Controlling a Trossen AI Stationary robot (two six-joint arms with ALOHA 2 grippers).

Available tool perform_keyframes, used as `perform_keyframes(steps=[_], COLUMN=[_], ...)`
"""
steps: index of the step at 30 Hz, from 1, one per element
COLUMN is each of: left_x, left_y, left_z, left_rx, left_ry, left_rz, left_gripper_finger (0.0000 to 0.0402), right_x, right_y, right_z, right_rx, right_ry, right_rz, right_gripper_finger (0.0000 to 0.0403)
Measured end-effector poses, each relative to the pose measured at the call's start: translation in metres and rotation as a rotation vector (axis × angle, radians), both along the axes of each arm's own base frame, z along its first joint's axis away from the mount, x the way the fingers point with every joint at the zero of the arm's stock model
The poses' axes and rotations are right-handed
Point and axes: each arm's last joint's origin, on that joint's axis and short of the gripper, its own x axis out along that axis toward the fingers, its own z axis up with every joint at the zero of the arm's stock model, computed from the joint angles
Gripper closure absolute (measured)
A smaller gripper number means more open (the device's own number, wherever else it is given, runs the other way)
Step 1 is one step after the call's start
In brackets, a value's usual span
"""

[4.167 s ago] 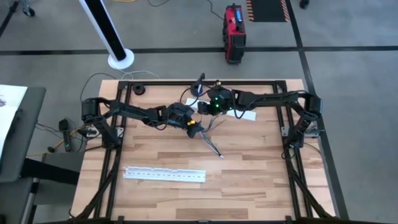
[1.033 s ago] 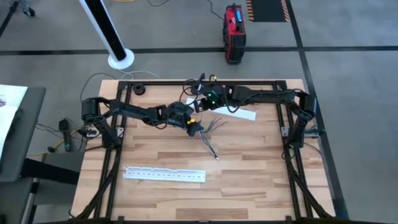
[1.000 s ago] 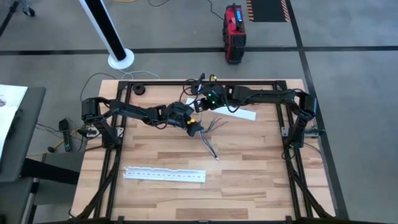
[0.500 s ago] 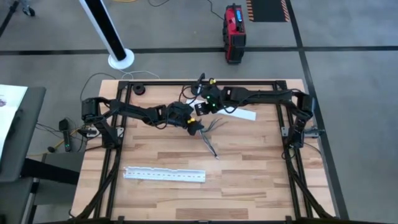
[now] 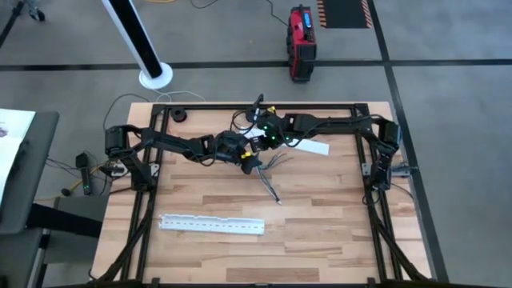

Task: Ziptie cables
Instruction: Wrap the colored cables with the black zip tie

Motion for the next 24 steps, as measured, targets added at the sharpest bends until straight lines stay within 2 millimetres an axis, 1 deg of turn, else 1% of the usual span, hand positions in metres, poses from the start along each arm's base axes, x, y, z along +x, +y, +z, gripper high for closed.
perform_keyframes(steps=[3, 6, 11, 19, 24], left_x=[0.0007, 0.0009, 0.0008, 0.0009, 0.0017], left_y=[0.0001, -0.0001, -0.0002, -0.001, -0.0041], left_z=[0.0012, 0.0015, 0.0013, 0.0015, 0.0016], left_rx=[0.002, -0.002, -0.004, -0.012, -0.009], left_ry=[-0.014, -0.018, -0.016, -0.02, -0.022], left_rz=[0.0, -0.007, -0.009, -0.03, -0.043], left_gripper_finger=[0.0204, 0.0204, 0.0204, 0.0204, 0.0204], right_x=[0.0001, 0.0017, 0.0043, 0.0039, 0.004], right_y=[-0.0017, -0.0013, -0.0003, 0.0, 0.0006], right_z=[0.0003, 0.0013, 0.0032, 0.0029, 0.003], right_rx=[0.01, -0.004, 0.002, 0.039, 0.043], right_ry=[-0.01, -0.026, -0.06, -0.067, -0.069], right_rz=[0.024, 0.05, 0.08, 0.121, 0.138], right_gripper_finger=[0.033, 0.0349, 0.0354, 0.0355, 0.037])
